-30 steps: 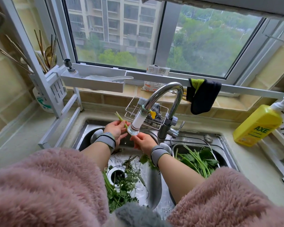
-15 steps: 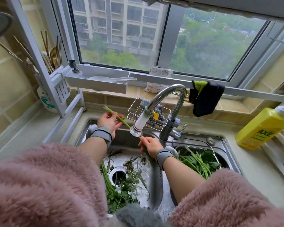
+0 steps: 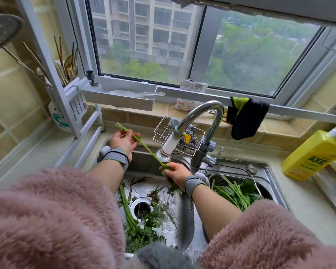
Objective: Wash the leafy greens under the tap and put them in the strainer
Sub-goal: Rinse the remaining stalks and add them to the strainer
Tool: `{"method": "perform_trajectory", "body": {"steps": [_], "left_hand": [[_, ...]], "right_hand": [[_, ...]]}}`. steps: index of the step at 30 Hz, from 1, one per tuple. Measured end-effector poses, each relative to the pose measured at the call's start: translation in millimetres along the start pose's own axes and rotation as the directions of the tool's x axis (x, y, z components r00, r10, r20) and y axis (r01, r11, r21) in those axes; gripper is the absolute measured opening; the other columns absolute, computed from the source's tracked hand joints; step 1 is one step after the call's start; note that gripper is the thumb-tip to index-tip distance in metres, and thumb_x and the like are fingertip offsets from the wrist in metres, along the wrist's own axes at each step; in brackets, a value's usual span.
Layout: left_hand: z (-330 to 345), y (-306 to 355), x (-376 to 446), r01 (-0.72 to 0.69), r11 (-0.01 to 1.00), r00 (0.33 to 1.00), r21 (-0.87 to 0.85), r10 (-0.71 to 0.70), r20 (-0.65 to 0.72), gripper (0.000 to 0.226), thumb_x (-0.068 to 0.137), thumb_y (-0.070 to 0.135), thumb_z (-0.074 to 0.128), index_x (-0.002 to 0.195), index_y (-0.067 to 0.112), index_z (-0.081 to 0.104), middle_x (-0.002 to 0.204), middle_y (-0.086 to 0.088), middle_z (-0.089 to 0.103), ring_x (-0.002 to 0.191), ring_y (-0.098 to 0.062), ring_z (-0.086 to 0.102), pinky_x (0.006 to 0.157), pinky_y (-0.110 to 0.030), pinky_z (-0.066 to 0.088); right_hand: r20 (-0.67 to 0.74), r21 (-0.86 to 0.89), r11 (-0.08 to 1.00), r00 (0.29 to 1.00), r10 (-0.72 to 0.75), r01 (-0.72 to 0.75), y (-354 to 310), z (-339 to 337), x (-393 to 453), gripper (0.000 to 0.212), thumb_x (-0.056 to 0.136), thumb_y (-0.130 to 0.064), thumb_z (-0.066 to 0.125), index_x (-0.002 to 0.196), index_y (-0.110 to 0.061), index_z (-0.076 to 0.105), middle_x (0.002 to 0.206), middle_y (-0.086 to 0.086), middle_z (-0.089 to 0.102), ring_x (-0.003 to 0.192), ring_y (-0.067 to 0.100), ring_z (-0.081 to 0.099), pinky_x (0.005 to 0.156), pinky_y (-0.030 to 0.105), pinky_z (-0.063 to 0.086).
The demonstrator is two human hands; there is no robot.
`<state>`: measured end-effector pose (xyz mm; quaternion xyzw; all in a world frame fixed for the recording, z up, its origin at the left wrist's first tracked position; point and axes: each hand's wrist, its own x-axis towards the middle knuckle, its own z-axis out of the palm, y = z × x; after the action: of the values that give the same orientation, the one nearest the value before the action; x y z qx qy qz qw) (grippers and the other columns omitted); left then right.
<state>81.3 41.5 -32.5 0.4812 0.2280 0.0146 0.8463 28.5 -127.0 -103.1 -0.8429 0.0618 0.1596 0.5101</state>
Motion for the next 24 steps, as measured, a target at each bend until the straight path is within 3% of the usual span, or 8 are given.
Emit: {"method": "perform_trajectory", "body": {"steps": [3, 6, 9, 11, 14, 18, 21, 24], "left_hand": [[-3.3, 1.8, 4.0, -0.003, 1.0, 1.0, -0.001, 0.003, -0.011, 0.02, 0.099, 0.005, 0.039, 0.083, 0.014, 0.046, 0.078, -0.009, 0.057, 0.073, -0.017, 0.06, 0.089, -0.04, 0.048], [-3.4, 2.1, 5.4, -0.005, 1.0, 1.0, -0.005, 0.005, -0.011, 0.02, 0.099, 0.005, 0.039, 0.082, 0.014, 0.046, 0.079, -0.009, 0.057, 0.073, -0.017, 0.06, 0.088, -0.039, 0.048], [-3.8, 2.2, 5.6, -0.013, 1.0, 1.0, -0.008, 0.012, -0.01, 0.017, 0.099, 0.005, 0.039, 0.085, 0.011, 0.047, 0.079, -0.009, 0.057, 0.073, -0.017, 0.06, 0.088, -0.038, 0.048], [-5.6, 3.7, 7.6, -0.018, 1.0, 1.0, -0.015, 0.018, -0.018, 0.007, 0.099, 0.005, 0.04, 0.097, 0.007, 0.047, 0.079, -0.009, 0.058, 0.073, -0.017, 0.061, 0.088, -0.038, 0.049], [-8.6, 7.3, 10.2, -0.034, 0.999, 0.999, -0.026, 0.033, -0.035, 0.011, 0.098, 0.005, 0.041, 0.108, 0.008, 0.045, 0.079, -0.009, 0.059, 0.073, -0.016, 0.061, 0.088, -0.038, 0.05], [-8.8, 9.1, 9.6, -0.033, 0.999, 0.999, -0.034, 0.032, -0.044, 0.018, 0.098, 0.005, 0.041, 0.115, 0.006, 0.046, 0.079, -0.009, 0.059, 0.072, -0.016, 0.061, 0.089, -0.038, 0.05], [-9.1, 8.9, 10.9, -0.035, 0.998, 0.998, -0.046, 0.032, -0.052, 0.027, 0.098, 0.004, 0.041, 0.124, 0.001, 0.045, 0.08, -0.009, 0.059, 0.072, -0.016, 0.061, 0.088, -0.038, 0.05], [-9.2, 11.8, 10.9, -0.036, 0.998, 0.998, -0.057, 0.033, -0.048, 0.016, 0.098, 0.004, 0.041, 0.113, 0.007, 0.046, 0.081, -0.008, 0.058, 0.072, -0.016, 0.061, 0.091, -0.039, 0.049]], "right_hand": [[0.027, 0.219, 0.973, 0.997, 0.074, -0.078, 1.2, 2.3, -3.2, 0.02, 0.098, -0.007, 0.042, 0.086, -0.003, 0.057, 0.066, 0.009, 0.051, 0.048, 0.011, 0.05, 0.045, 0.017, 0.045], [0.033, 0.201, 0.971, 0.992, 0.125, -0.129, -3.5, 0.5, -5.8, 0.03, 0.101, -0.021, 0.037, 0.078, -0.01, 0.052, 0.058, 0.008, 0.047, 0.031, 0.005, 0.046, 0.034, 0.015, 0.038], [0.061, 0.215, 0.97, 0.993, 0.104, -0.114, 0.0, 0.2, -5.1, 0.022, 0.099, 0.002, 0.034, 0.105, -0.001, 0.055, 0.066, 0.007, 0.048, 0.047, 0.009, 0.048, 0.042, 0.013, 0.044], [0.042, 0.248, 0.962, 0.993, 0.108, -0.116, 3.7, -0.7, -3.9, 0.024, 0.095, 0.011, 0.034, 0.104, 0.002, 0.054, 0.07, 0.01, 0.051, 0.052, 0.011, 0.053, 0.05, 0.014, 0.05], [0.028, 0.318, 0.931, 0.983, 0.182, -0.181, 1.6, -3.6, -5.9, 0.022, 0.098, -0.002, 0.039, 0.081, -0.001, 0.052, 0.067, 0.015, 0.053, 0.04, 0.014, 0.057, 0.041, 0.017, 0.049], [-0.045, 0.141, 0.973, 0.981, 0.19, -0.182, 0.6, -6.9, -4.6, 0.021, 0.099, -0.013, 0.043, 0.084, -0.005, 0.056, 0.061, 0.01, 0.054, 0.029, 0.004, 0.047, 0.036, 0.014, 0.041], [-0.036, 0.253, 0.95, 0.979, 0.201, -0.186, -2.1, -6.4, -4.0, 0.019, 0.097, 0.002, 0.038, 0.094, 0.003, 0.057, 0.066, 0.013, 0.053, 0.036, 0.008, 0.054, 0.04, 0.015, 0.048], [-0.039, 0.206, 0.959, 0.977, 0.209, -0.197, -4.7, -6.3, -3.6, 0.026, 0.099, -0.015, 0.042, 0.08, -0.002, 0.053, 0.061, 0.012, 0.052, 0.028, 0.006, 0.048, 0.033, 0.015, 0.041]]}}
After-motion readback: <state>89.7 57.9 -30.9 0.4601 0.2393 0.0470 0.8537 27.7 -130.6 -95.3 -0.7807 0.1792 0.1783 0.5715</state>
